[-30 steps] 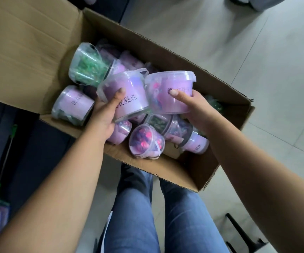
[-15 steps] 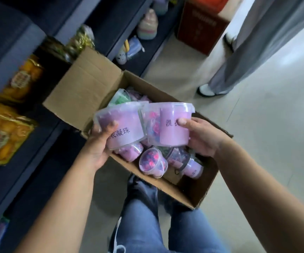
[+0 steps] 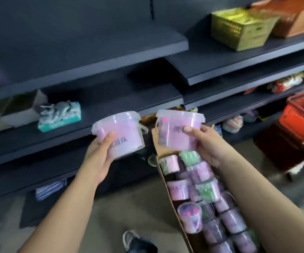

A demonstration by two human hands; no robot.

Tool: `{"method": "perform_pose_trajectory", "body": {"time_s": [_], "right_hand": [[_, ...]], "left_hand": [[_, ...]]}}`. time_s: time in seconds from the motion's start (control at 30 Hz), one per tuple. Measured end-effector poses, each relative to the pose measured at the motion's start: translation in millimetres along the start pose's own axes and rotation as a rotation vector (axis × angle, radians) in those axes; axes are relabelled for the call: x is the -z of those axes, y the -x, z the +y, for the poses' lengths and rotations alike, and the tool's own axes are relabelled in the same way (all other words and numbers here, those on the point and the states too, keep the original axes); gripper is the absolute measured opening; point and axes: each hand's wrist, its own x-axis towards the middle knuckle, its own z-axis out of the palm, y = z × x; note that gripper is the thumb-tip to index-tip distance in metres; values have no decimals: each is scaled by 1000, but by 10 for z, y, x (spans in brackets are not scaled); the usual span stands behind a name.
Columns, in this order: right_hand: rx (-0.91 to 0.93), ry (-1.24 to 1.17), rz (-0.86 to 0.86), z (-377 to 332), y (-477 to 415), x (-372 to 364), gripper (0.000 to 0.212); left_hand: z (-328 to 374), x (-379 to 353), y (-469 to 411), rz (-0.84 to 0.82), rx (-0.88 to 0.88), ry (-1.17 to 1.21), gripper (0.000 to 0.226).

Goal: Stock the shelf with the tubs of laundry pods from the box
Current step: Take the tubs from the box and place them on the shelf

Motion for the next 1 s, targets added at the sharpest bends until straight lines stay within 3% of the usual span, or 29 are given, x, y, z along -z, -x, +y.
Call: {"method": "perform_pose_trajectory", "body": {"time_s": [0.17, 0.27, 0.33, 0.43, 0.53, 0.63, 0.7, 0.83, 0.93, 1.0], "right_hand": [[79, 153, -199, -234, -260, -1157, 85], [122, 224, -262, -231, -442, -1916, 119], [158, 247, -288, -237, -567, -2345, 125], [197, 277, -351, -294, -730, -3061, 119], [214, 276, -428, -362, -846, -3637, 99], [243, 299, -442, -391, -972, -4059, 109], [250, 303, -445, -402, -1067, -4225, 104], [226, 312, -413, -405, -1417, -4403, 94], [234, 349, -330, -416, -1806, -4466, 115], [253, 368, -274, -429, -2072, -4482, 109]], "left_hand": [[623, 623, 264, 99, -233, 4, 59], [1020, 1168, 294, 167, -323, 40, 86], [1282, 1511, 288, 193, -373, 49, 98], [1692, 2058, 283, 198, -432, 45, 99], [2043, 2500, 231, 224, -479, 4, 102], [2326, 2841, 139, 294, -545, -7, 90], [2430, 2997, 19, 298, -548, -34, 88], [2556, 3259, -362, 307, -484, -153, 115], [2601, 3297, -773, 359, -467, -216, 105], [2636, 3289, -1102, 405, -456, -248, 90]]}}
